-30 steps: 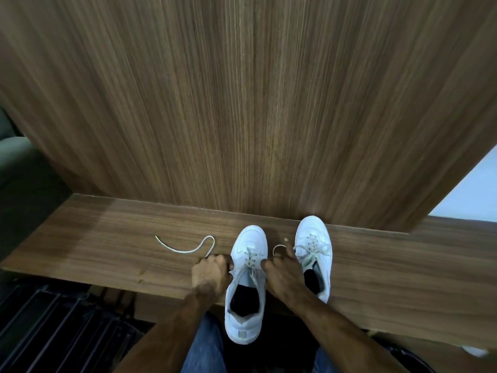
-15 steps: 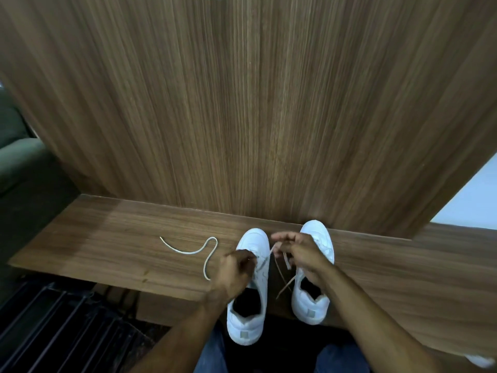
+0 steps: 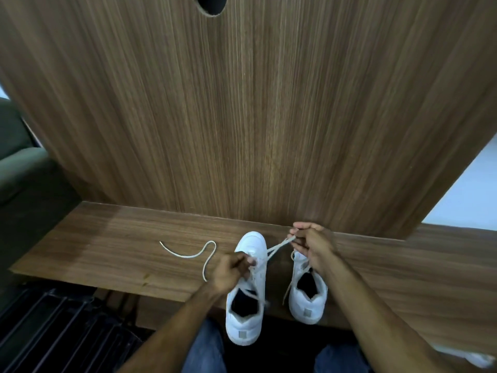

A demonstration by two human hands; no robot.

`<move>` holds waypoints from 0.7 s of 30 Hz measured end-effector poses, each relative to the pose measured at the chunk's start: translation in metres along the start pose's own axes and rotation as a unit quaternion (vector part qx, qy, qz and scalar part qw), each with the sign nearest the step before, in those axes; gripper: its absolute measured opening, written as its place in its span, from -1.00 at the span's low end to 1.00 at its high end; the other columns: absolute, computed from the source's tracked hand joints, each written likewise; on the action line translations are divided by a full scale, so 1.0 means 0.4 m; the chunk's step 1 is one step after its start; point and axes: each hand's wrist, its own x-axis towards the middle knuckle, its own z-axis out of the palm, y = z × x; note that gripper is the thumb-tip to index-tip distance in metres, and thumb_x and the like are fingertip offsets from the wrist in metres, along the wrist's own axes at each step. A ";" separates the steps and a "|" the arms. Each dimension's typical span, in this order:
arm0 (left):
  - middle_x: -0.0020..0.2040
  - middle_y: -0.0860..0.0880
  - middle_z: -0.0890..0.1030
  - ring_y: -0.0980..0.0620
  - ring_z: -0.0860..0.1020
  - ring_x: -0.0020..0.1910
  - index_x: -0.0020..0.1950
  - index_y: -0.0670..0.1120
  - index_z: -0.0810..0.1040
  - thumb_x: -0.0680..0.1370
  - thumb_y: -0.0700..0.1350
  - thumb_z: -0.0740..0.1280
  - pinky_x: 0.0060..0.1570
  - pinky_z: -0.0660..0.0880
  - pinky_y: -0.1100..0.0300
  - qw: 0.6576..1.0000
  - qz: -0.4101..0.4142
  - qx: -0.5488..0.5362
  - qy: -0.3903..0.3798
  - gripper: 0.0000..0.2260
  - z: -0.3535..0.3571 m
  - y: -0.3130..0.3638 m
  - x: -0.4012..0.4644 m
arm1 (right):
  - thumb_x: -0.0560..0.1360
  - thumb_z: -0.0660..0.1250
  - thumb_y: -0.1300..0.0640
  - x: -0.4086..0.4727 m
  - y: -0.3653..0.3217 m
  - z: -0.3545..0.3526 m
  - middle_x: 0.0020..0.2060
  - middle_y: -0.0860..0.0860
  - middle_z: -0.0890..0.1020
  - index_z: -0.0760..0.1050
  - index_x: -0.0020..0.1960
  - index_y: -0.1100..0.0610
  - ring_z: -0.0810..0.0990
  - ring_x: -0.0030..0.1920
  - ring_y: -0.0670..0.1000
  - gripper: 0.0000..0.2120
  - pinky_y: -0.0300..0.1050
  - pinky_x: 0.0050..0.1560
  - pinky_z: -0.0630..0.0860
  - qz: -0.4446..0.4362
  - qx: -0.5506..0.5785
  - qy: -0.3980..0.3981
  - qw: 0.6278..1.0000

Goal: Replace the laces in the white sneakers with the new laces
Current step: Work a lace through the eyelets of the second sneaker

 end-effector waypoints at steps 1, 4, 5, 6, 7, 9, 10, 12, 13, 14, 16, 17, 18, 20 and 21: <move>-0.47 0.09 0.54 0.22 0.46 -0.47 -0.19 -0.15 0.58 0.59 -0.26 0.28 -0.36 0.40 0.35 1.000 -0.017 0.005 0.019 -0.82 -0.036 -0.018 0.004 | 0.50 0.23 0.42 0.014 0.014 -0.026 -0.13 0.18 0.65 0.55 -0.11 0.15 0.61 -0.21 0.04 -0.78 -0.02 -0.06 0.58 -0.017 -0.051 0.023 0.998; -0.52 0.05 0.50 0.18 0.40 -0.53 -0.25 -0.14 0.56 0.56 -0.26 0.33 -0.43 0.33 0.26 0.997 -0.050 -0.009 0.063 -0.81 -0.104 -0.048 0.005 | 0.42 0.27 0.40 0.040 0.073 -0.074 -0.14 0.09 0.66 0.54 -0.28 -0.05 0.62 -0.12 0.07 -0.65 0.07 0.04 0.58 -0.154 -0.332 0.087 0.926; -0.53 0.05 0.49 0.18 0.38 -0.55 -0.26 -0.15 0.54 0.56 -0.27 0.32 -0.44 0.32 0.27 0.996 -0.055 -0.019 0.066 -0.81 -0.105 -0.047 0.003 | 0.40 0.29 0.37 0.036 0.098 -0.074 -0.12 0.05 0.65 0.57 -0.27 -0.05 0.62 -0.07 0.09 -0.68 0.04 0.01 0.56 -0.199 -0.414 0.094 0.883; -0.54 0.06 0.49 0.20 0.38 -0.56 -0.26 -0.16 0.54 0.56 -0.28 0.31 -0.47 0.32 0.33 0.996 -0.056 -0.024 0.065 -0.81 -0.095 -0.045 0.000 | 0.39 0.32 0.34 0.023 0.117 -0.067 -0.07 0.04 0.62 0.61 -0.19 -0.02 0.61 -0.01 0.10 -0.74 -0.01 -0.01 0.55 -0.239 -0.471 0.090 0.844; -0.55 0.07 0.48 0.22 0.38 -0.57 -0.26 -0.16 0.54 0.56 -0.30 0.31 -0.47 0.32 0.37 0.997 -0.053 -0.025 0.059 -0.80 -0.080 -0.043 0.001 | 0.38 0.35 0.30 0.011 0.136 -0.053 0.00 0.04 0.60 0.64 -0.07 0.02 0.59 0.03 0.09 -0.76 -0.05 -0.02 0.52 -0.280 -0.502 0.069 0.815; -0.54 0.10 0.48 0.24 0.41 -0.56 -0.27 -0.15 0.54 0.55 -0.31 0.31 -0.47 0.34 0.42 0.998 -0.046 -0.016 0.038 -0.79 -0.042 -0.039 0.001 | 0.38 0.36 0.23 -0.010 0.161 -0.015 0.14 0.01 0.54 0.60 0.12 0.04 0.53 0.12 0.03 -0.67 -0.13 0.05 0.47 -0.334 -0.533 -0.028 0.777; -0.53 0.10 0.48 0.24 0.43 -0.55 -0.27 -0.15 0.54 0.55 -0.32 0.31 -0.46 0.35 0.42 0.999 -0.040 -0.017 0.025 -0.79 -0.022 -0.035 0.002 | 0.40 0.34 0.18 -0.021 0.168 0.007 0.19 0.00 0.52 0.58 0.18 0.04 0.50 0.18 0.01 -0.65 -0.14 0.13 0.44 -0.345 -0.550 -0.083 0.756; -0.53 0.10 0.49 0.24 0.43 -0.55 -0.28 -0.15 0.53 0.56 -0.33 0.30 -0.47 0.36 0.41 0.999 -0.032 -0.030 0.011 -0.78 0.010 -0.032 0.006 | 0.45 0.25 0.08 -0.027 0.182 0.039 0.16 0.00 0.54 0.60 0.13 0.06 0.45 0.23 0.02 -0.70 -0.09 0.25 0.37 -0.370 -0.584 -0.152 0.707; -0.54 0.10 0.49 0.24 0.42 -0.55 -0.28 -0.14 0.53 0.56 -0.32 0.29 -0.47 0.36 0.40 0.999 -0.030 -0.034 0.012 -0.77 0.021 -0.028 0.006 | 0.47 0.19 0.03 -0.028 0.185 0.046 0.08 0.00 0.58 0.62 0.04 0.08 0.47 0.19 0.03 -0.71 -0.05 0.26 0.36 -0.388 -0.601 -0.158 0.681; -0.54 0.10 0.49 0.23 0.42 -0.56 -0.29 -0.14 0.54 0.56 -0.32 0.30 -0.46 0.37 0.39 0.999 -0.029 -0.037 0.017 -0.77 0.026 -0.029 0.006 | 0.48 0.13 0.00 -0.025 0.188 0.046 -0.02 -0.01 0.60 0.63 -0.05 0.08 0.51 0.13 0.03 -0.68 -0.02 0.25 0.35 -0.409 -0.614 -0.149 0.659; -0.53 0.09 0.48 0.21 0.40 -0.55 -0.28 -0.16 0.55 0.55 -0.30 0.33 -0.44 0.36 0.36 0.998 -0.032 -0.046 0.025 -0.79 0.023 -0.041 0.001 | 0.43 0.17 0.02 -0.007 0.194 0.025 -0.18 -0.07 0.63 0.64 -0.18 0.02 0.58 0.00 0.00 -0.74 -0.04 0.24 0.33 -0.444 -0.632 -0.104 0.626; -0.52 0.08 0.48 0.20 0.39 -0.55 -0.28 -0.17 0.56 0.54 -0.30 0.33 -0.43 0.36 0.35 0.998 -0.036 -0.048 0.028 -0.80 0.014 -0.049 -0.004 | 0.40 0.25 0.05 0.005 0.196 0.005 -0.21 -0.09 0.63 0.64 -0.20 0.00 0.60 -0.05 0.00 -0.82 -0.04 0.24 0.34 -0.453 -0.633 -0.076 0.623; -0.52 0.07 0.47 0.21 0.38 -0.54 -0.27 -0.18 0.57 0.54 -0.31 0.33 -0.43 0.36 0.36 0.997 -0.043 -0.047 0.033 -0.81 0.004 -0.059 -0.009 | 0.36 0.32 0.09 0.014 0.193 -0.016 -0.23 -0.10 0.62 0.64 -0.22 -0.02 0.61 -0.08 0.00 -0.88 0.00 0.24 0.37 -0.446 -0.634 -0.050 0.630; -0.54 0.08 0.46 0.23 0.36 -0.56 -0.26 -0.21 0.58 0.54 -0.32 0.34 -0.46 0.34 0.39 0.996 -0.062 -0.046 0.048 -0.83 -0.016 -0.077 -0.018 | 0.32 0.36 0.14 0.038 0.186 -0.054 -0.25 -0.09 0.61 0.64 -0.27 -0.02 0.62 -0.10 0.02 -0.91 0.13 0.25 0.42 -0.407 -0.642 -0.018 0.649; -0.55 0.09 0.45 0.24 0.34 -0.58 -0.26 -0.22 0.57 0.54 -0.32 0.34 -0.48 0.32 0.40 0.995 -0.067 -0.048 0.055 -0.83 -0.024 -0.081 -0.023 | 0.33 0.36 0.16 0.043 0.181 -0.065 -0.25 -0.08 0.61 0.64 -0.28 -0.01 0.61 -0.08 0.02 -0.89 0.18 0.28 0.40 -0.382 -0.657 -0.007 0.650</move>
